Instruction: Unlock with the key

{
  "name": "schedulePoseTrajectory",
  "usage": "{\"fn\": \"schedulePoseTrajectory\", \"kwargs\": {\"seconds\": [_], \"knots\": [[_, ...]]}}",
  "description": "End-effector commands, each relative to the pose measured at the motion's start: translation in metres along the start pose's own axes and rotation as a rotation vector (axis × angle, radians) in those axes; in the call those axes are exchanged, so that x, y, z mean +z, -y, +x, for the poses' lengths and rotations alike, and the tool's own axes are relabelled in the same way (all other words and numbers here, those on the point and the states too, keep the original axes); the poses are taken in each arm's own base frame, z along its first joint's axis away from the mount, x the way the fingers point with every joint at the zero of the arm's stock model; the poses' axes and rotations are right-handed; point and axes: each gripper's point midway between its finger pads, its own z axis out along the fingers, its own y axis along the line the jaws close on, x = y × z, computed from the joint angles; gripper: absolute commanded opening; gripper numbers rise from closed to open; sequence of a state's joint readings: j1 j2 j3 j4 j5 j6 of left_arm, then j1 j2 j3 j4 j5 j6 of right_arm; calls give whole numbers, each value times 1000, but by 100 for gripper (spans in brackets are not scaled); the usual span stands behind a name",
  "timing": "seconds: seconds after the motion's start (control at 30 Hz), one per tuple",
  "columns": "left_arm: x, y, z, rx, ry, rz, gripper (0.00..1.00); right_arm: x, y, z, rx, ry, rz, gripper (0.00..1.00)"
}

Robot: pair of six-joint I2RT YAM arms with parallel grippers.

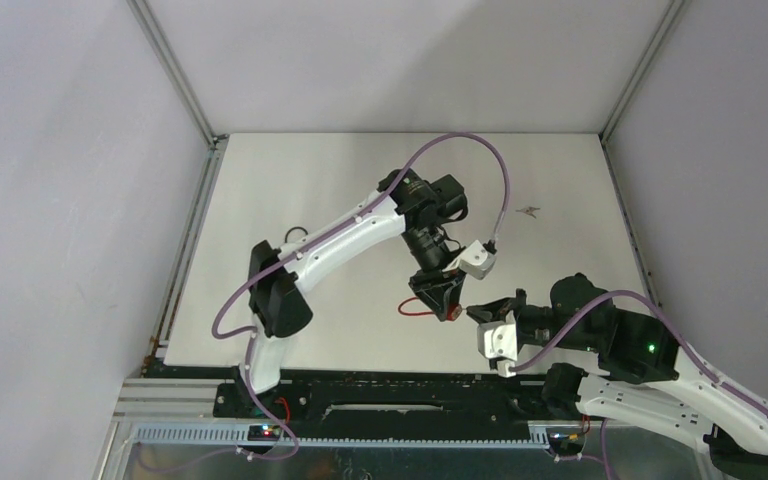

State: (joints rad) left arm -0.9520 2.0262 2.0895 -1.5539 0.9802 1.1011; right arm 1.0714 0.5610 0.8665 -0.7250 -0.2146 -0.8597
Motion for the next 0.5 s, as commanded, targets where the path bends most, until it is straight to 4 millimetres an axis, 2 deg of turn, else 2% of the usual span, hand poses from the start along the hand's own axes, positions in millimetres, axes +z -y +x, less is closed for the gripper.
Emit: {"fn": "schedulePoseTrajectory", "kwargs": {"seconds": [0.0,0.3,0.47], "knots": [[-14,19,-31,138,59,-31,0,-1,-1,-12,21,49,-22,0],[-17,14,-32,155,51,-69,0,1,-3,-9,46,29,-27,0],[-14,13,-29,137,38,-71,0,2,4,-7,49,16,4,0]]}}
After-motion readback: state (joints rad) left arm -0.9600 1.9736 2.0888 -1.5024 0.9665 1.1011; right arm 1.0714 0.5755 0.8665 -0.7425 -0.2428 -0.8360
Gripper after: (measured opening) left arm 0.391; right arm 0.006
